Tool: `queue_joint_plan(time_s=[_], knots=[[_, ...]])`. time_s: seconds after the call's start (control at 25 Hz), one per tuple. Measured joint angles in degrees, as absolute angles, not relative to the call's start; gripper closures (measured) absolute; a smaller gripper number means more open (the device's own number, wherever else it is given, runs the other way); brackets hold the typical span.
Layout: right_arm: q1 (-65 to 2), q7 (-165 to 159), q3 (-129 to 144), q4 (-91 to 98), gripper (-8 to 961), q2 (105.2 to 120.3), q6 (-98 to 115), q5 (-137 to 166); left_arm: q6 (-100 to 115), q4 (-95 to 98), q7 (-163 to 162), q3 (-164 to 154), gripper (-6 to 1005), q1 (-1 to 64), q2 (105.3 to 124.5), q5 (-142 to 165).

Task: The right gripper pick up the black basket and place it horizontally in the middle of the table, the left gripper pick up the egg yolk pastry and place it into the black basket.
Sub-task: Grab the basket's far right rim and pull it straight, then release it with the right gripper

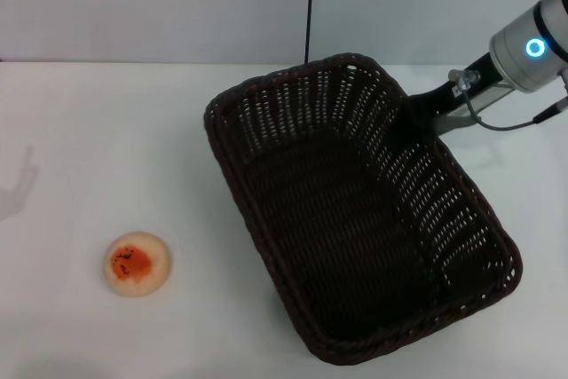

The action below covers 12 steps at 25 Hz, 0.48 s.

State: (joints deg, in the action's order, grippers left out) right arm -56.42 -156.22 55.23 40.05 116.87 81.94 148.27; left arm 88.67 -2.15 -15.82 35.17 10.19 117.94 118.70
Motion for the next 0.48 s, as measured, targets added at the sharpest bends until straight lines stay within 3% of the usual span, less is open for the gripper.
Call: queue_joint_plan(time_s=[0.28,0.48], knots=[[-56.8,-147.2,55.3,44.5,813,117.39,82.0,147.7,90.1,-1.6,-15.9,33.1,177,8.8,117.95,119.2],[-58.9,-138.2,55.3,45.2,813,116.72,84.0,147.6,92.4,-1.7,-16.3,32.8,177,7.3,118.06,119.2]])
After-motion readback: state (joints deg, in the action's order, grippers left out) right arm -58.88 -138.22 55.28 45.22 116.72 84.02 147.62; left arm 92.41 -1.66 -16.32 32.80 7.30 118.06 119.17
